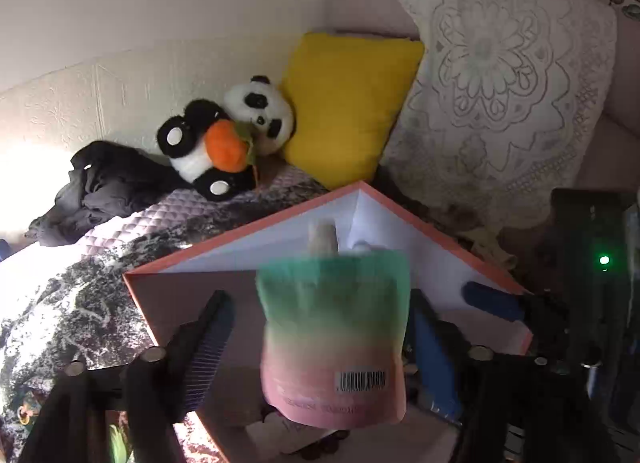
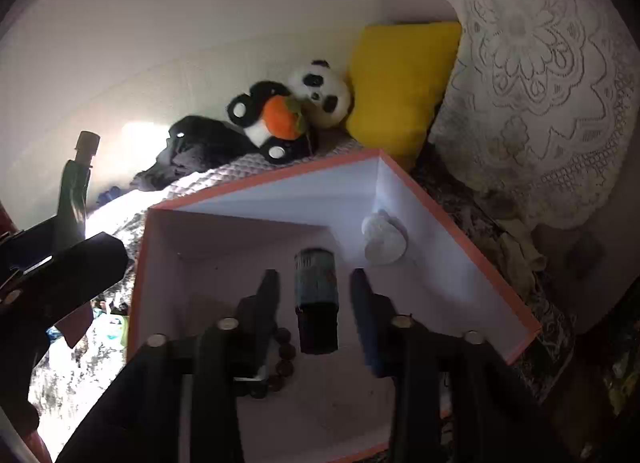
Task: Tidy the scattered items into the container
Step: 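Carry the pouch and blue bottle into the pink box and open both grippers, then move both open grippers back over the bed to the bulb and clear box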
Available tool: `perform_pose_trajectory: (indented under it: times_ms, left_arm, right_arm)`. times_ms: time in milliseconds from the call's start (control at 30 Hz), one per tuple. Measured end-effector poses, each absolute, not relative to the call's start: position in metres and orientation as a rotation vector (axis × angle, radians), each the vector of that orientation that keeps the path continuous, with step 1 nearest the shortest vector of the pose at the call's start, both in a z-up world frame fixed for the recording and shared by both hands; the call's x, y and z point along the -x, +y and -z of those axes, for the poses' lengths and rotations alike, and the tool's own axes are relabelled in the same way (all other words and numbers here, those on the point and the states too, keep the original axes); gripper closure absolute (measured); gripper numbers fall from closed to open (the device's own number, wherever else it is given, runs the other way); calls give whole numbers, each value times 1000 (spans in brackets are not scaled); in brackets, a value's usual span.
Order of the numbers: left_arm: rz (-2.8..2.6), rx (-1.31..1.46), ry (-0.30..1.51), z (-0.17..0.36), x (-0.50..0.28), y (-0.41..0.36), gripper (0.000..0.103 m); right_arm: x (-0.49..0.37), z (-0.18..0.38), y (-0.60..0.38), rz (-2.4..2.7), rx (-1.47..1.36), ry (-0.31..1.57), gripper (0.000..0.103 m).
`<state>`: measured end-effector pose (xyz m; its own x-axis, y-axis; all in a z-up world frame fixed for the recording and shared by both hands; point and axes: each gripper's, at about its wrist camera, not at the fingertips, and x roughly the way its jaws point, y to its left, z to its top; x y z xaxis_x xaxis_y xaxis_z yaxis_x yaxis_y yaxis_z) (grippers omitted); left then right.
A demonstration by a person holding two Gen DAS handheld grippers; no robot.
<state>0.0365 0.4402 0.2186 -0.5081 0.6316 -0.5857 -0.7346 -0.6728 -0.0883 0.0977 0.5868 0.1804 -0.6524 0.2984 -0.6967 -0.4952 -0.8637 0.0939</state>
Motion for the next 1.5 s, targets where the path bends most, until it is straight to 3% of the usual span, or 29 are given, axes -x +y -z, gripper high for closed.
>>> perform_pose_trajectory:
  times_ms: [33,67,367,700,867,1100,1267,1500]
  left_arm:
    - [-2212,740,206,-219,-37,441,6]
    - [-2220,719,189,-220,-37,440,1]
    - [-2282,703,68,-242,-26,373,1]
    - [-2618,729,-44,-218,-38,113,1]
    - [-2777,960,-55,-160,-25,21,1]
    - [-2716,1265,-74,-69,11,-18,1]
    - [-2678,1309,-210,-58,45,-31,1]
    - [-2604,1312,-155,-44,93,0,1]
  right_arm:
    - [-95,-174,596,-2455,988,403,8]
    - [-94,-168,605,-2434,981,421,6]
    - [-111,-191,611,-2392,846,444,6]
    - [-107,-238,436,-2837,693,295,0]
    - [-59,-193,326,-2976,1064,151,0]
    - [-12,-112,228,-2966,1395,15,0]
    - [18,-66,187,-2931,1541,-91,0]
    - [63,-37,161,-2902,1600,-81,1]
